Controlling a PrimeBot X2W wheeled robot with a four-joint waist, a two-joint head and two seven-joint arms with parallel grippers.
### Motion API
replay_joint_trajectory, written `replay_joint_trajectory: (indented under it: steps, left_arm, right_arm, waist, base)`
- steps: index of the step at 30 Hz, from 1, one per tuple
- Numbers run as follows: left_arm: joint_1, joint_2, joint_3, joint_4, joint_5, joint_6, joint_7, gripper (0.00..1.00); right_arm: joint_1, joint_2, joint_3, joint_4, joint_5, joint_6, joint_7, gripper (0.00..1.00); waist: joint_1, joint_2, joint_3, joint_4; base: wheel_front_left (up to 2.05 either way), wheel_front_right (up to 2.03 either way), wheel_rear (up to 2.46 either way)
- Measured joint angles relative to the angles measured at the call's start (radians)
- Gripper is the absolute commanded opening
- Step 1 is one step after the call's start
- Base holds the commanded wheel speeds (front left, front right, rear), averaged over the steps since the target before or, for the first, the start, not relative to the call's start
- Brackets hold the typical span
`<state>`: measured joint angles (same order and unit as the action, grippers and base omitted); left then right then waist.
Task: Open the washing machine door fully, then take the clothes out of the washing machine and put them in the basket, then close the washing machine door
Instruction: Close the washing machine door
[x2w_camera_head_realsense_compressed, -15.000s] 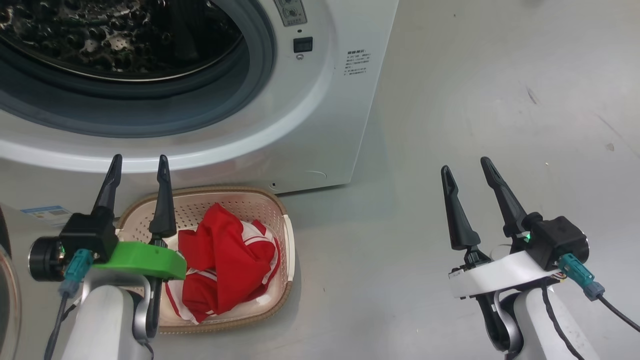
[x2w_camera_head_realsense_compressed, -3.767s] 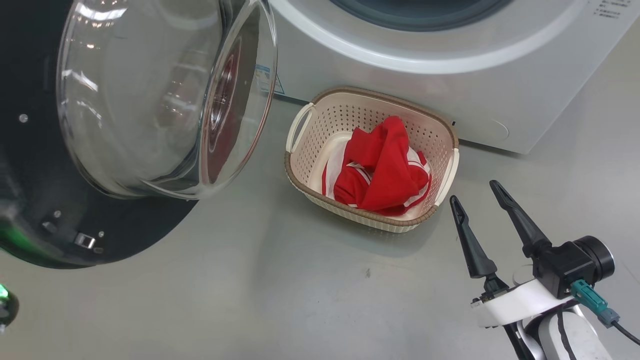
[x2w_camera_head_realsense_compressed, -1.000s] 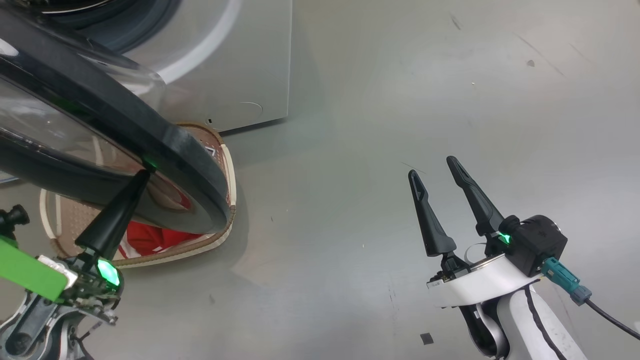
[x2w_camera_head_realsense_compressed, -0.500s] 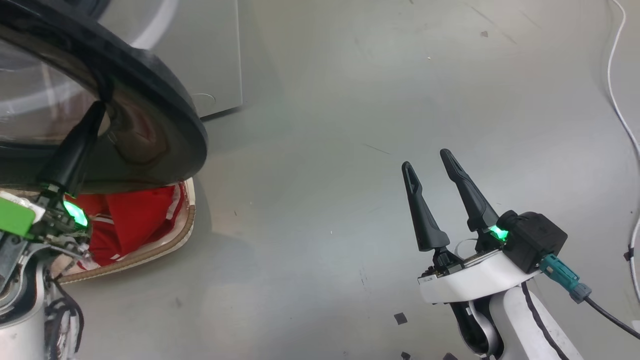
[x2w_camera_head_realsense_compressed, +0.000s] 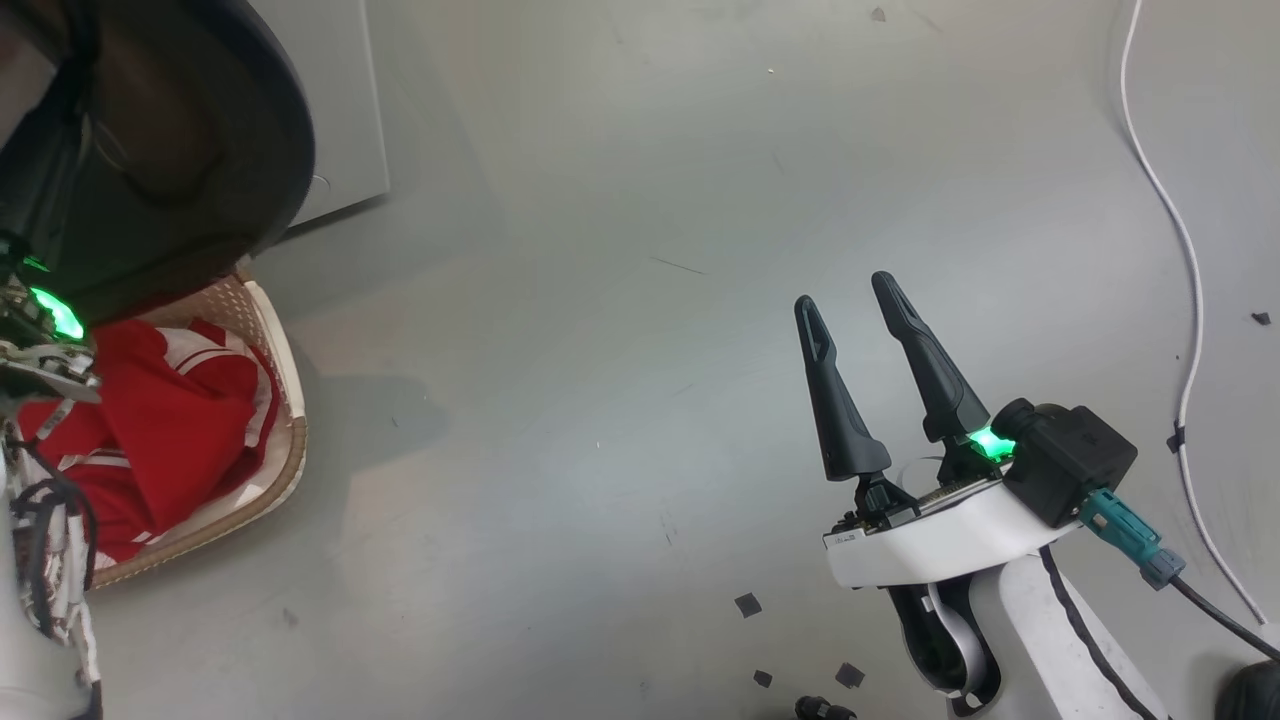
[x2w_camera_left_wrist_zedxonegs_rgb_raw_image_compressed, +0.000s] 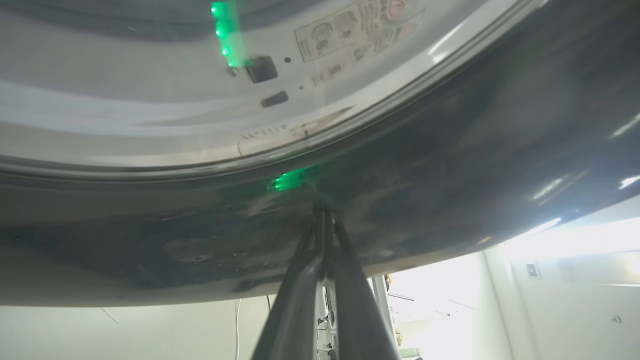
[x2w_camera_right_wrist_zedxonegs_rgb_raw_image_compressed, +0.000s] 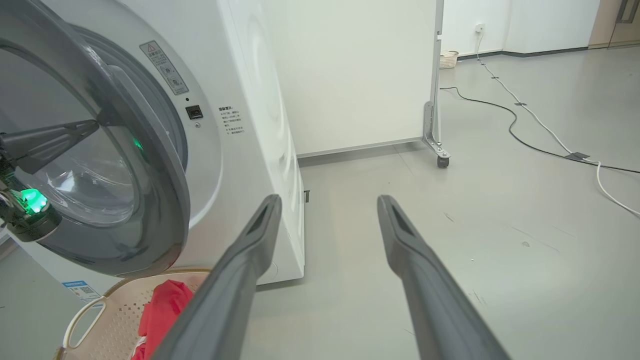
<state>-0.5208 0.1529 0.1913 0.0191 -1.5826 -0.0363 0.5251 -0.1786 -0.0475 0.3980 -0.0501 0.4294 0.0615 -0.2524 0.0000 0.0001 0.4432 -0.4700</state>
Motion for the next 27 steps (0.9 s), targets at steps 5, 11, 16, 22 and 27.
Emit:
replay_joint_trajectory:
  steps: [5,11,16,22,27]
  left_arm:
    - [-0.056,0.021,-0.002,0.053,0.009,0.017,-0.007,0.00]
    - [-0.126,0.020,-0.008,0.116,0.013,0.022,-0.027,0.00]
    - [-0.158,0.020,-0.009,0.160,0.041,0.022,-0.044,0.00]
    - [-0.167,0.004,-0.026,0.206,0.044,-0.009,-0.044,0.00]
    - [-0.165,-0.036,-0.034,0.220,0.021,-0.043,-0.041,0.00]
  right_arm:
    - [-0.001,0.001,0.003,0.000,0.005,-0.004,0.000,1.00]
    - [-0.003,0.002,0.002,0.000,0.009,-0.013,0.000,1.00]
    - [-0.006,0.002,0.003,0.000,0.009,-0.020,0.000,1.00]
    - [-0.009,0.002,-0.010,0.002,0.001,-0.029,0.000,1.00]
    - [-0.009,0.002,-0.027,0.004,-0.011,-0.031,0.000,1.00]
  waist:
    - [0.0000,0.0000,0.014,-0.032]
    - [0.0000,0.0000,0.025,-0.055]
    - [0.0000,0.0000,0.025,-0.058]
    - [0.0000,0.0000,0.016,-0.045]
    - [0.0000,0.0000,0.006,-0.021]
  base:
    - [0.00,0.00,0.00]
    - [0.00,0.00,0.00]
    - [0.00,0.00,0.00]
    - [0.00,0.00,0.00]
    - [0.00,0.00,0.00]
